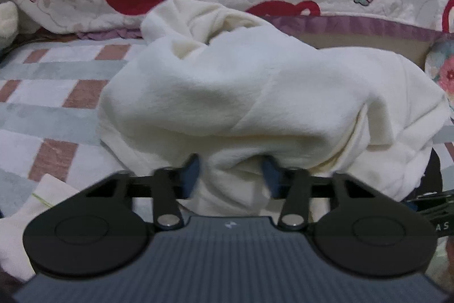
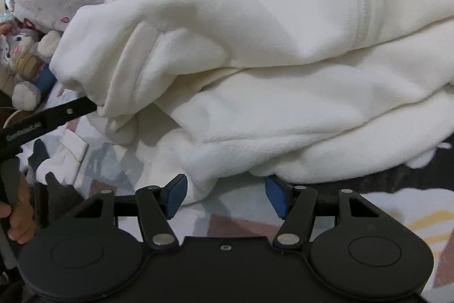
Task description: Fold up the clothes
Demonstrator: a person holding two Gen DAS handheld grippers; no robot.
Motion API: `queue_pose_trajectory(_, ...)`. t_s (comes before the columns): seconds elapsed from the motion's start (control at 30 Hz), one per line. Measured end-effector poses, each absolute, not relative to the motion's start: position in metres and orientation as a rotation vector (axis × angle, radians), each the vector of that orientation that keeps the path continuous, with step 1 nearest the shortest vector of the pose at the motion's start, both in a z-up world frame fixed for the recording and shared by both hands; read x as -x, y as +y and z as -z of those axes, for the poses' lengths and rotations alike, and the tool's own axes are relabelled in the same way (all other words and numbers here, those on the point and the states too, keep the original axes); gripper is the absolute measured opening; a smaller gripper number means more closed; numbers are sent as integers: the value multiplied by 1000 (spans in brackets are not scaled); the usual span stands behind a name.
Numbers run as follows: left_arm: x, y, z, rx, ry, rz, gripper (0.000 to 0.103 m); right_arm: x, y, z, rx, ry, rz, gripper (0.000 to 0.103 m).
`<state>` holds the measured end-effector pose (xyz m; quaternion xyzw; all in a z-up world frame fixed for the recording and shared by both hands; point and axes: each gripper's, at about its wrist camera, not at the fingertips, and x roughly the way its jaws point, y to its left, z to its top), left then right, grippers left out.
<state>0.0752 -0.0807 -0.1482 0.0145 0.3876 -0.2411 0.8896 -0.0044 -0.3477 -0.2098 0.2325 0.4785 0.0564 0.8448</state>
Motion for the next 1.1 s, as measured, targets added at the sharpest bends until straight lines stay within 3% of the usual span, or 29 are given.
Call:
queue_pose_trajectory(0.07,-77,-83,151,-21,807,514,16,3,-347,214,-515,960,-187,55)
queue_pose_trajectory(0.1,-76,-84,151,-45,795,508,15,2,-345,214,-526,923,-240,24)
queue_pose_trajectory(0.13,-74,-86,151,-69,782,499,12,4,-345,211,-527,884,-260,7)
queue_pose_trajectory(0.17,-73,-86,149,-87,766,487,7,8,-346,201,-496,842,-245,7)
queue_pose_trajectory(0.37,-58,-74,112,-10,604,490,6,38,-371,130,-320,620,-102,5)
queue_pose_trajectory(0.5,-49,-76,98,-21,552,436,5,60,-402,80,-147,584,-62,5)
queue_pose_trajectory(0.67,-53,-85,105,140,664,633,6,103,-453,31,-22,593,87,4)
queue_pose_trajectory(0.83,-34,-123,109,172,714,857,13,130,-481,48,-137,574,257,5)
queue_pose_trajectory(0.9,-27,-138,115,203,762,929,18,140,-482,65,-139,596,265,5)
queue_pose_trajectory(1.0,-16,-159,118,211,810,1043,40,156,-483,81,-88,643,266,4)
queue_pose_trajectory(1.07,-7,-172,119,187,844,1091,78,167,-493,82,-99,642,294,4)
queue_pose_trajectory(1.1,-3,-181,121,156,877,1096,84,169,-494,84,-60,632,327,3)
